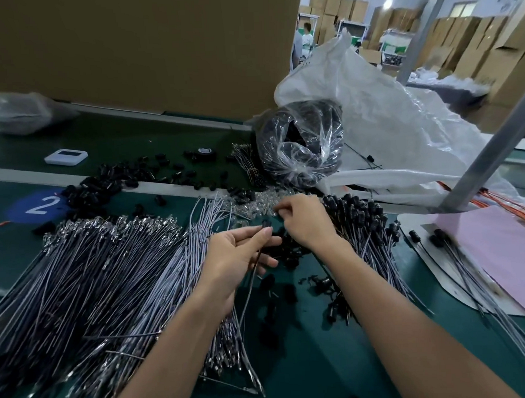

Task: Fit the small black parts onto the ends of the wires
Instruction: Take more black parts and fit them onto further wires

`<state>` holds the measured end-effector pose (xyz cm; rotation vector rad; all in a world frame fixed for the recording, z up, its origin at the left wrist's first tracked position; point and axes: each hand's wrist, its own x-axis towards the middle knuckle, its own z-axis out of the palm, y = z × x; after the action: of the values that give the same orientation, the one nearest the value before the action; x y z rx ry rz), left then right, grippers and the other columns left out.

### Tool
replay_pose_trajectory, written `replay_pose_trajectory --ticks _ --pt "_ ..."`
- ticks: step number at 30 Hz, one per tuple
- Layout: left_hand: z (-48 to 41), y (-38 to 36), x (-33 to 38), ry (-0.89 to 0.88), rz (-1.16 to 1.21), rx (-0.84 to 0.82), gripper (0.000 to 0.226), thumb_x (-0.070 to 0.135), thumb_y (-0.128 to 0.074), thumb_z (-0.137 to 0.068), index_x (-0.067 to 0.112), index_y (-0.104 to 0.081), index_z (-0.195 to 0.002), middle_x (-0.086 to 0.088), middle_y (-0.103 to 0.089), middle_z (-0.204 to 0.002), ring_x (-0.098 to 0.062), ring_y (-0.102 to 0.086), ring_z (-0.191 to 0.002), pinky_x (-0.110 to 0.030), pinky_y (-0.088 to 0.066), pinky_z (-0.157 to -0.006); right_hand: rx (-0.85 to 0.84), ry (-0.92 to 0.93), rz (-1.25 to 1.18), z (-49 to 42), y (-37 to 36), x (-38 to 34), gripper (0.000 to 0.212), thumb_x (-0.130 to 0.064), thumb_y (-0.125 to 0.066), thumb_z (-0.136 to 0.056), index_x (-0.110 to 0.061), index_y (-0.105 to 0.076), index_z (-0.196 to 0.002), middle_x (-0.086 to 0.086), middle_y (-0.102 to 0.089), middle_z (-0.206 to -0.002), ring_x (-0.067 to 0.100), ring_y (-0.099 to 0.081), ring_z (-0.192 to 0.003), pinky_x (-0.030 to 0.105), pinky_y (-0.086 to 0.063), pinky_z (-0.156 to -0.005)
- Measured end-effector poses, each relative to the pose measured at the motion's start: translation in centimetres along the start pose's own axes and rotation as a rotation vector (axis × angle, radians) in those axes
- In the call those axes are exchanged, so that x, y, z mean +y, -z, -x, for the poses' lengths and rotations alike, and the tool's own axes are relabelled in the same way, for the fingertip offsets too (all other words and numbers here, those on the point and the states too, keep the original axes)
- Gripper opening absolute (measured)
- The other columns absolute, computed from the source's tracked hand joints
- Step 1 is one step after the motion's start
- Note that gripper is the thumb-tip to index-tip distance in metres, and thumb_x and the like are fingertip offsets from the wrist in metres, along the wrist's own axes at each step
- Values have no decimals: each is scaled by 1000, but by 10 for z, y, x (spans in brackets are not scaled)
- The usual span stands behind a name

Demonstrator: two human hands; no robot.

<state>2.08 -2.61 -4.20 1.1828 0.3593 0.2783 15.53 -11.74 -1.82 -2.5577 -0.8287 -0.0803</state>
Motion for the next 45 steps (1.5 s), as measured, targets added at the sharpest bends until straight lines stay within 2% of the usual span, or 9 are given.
replay_pose_trajectory --ticks 5,12,16,20,23,28,34,39,45 --pt "0 -3 -3 -41 0 -2 18 12 -67 -90 4 -69 -106 -10 -77 -89 -14 -66 -54 -20 -49 -47 -87 -13 106 -16 -18 -7 28 -15 -60 -93 -12 -65 -120 14 -66 -117 32 -61 -106 42 -52 -88" --pt "2 -5 -3 -82 -6 18 16 11 -65 -92 6 -67 -106 -9 -77 -87 -14 -67 -56 -21 -51 -49 -32 36 121 -23 -19 -1 16 -14 -56 -93 -7 -67 -103 14 -67 -100 32 -62 -92 39 -52 -75" --pt "3 -4 -3 -117 23 50 13 5 -64 -92 12 -68 -103 -8 -77 -86 -15 -70 -63 -20 -53 -53 150 33 -310 -8 -2 -1 11 -10 -65 -84 -10 -75 -88 0 -69 -74 15 -64 -71 28 -52 -71" --pt "2 -5 -4 -161 -28 45 19 3 -67 -89 19 -71 -97 -4 -78 -87 -15 -73 -73 -19 -55 -59 121 36 -761 33 19 6 16 -4 -63 -81 -14 -75 -79 5 -72 -69 14 -66 -63 22 -52 -61" --pt "3 -7 -5 -215 -126 6 22 4 -72 -85 24 -73 -95 -1 -78 -86 -15 -74 -77 -20 -56 -63 112 62 -885 58 26 10 14 -4 -63 -80 -11 -75 -80 5 -70 -67 12 -64 -63 18 -49 -59" --pt "3 -6 -7 -310 -278 -3 28 1 -75 -82 26 -74 -96 3 -77 -83 -13 -74 -77 -19 -55 -62 134 86 -828 71 22 12 15 -1 -64 -87 -10 -75 -84 3 -72 -71 10 -67 -67 19 -50 -65" --pt "2 -5 -11 -377 -483 -1 27 2 -76 -82 21 -77 -101 7 -77 -87 -6 -72 -77 -19 -56 -63 167 181 -697 78 17 20 15 -1 -66 -88 -12 -75 -89 3 -74 -80 21 -69 -76 36 -58 -73" --pt "3 -6 -10 -429 -595 -12 26 3 -75 -83 14 -76 -107 4 -76 -94 -7 -72 -79 -21 -59 -67 176 201 -723 77 15 24 14 1 -65 -89 -8 -75 -92 0 -74 -81 9 -70 -75 25 -56 -73" --pt "4 -6 -9 -470 -619 9 25 6 -77 -82 14 -77 -105 5 -77 -91 -10 -72 -72 -22 -58 -69 220 206 -743 78 12 23 14 -1 -65 -90 -11 -75 -92 -3 -73 -79 8 -70 -72 24 -56 -71"
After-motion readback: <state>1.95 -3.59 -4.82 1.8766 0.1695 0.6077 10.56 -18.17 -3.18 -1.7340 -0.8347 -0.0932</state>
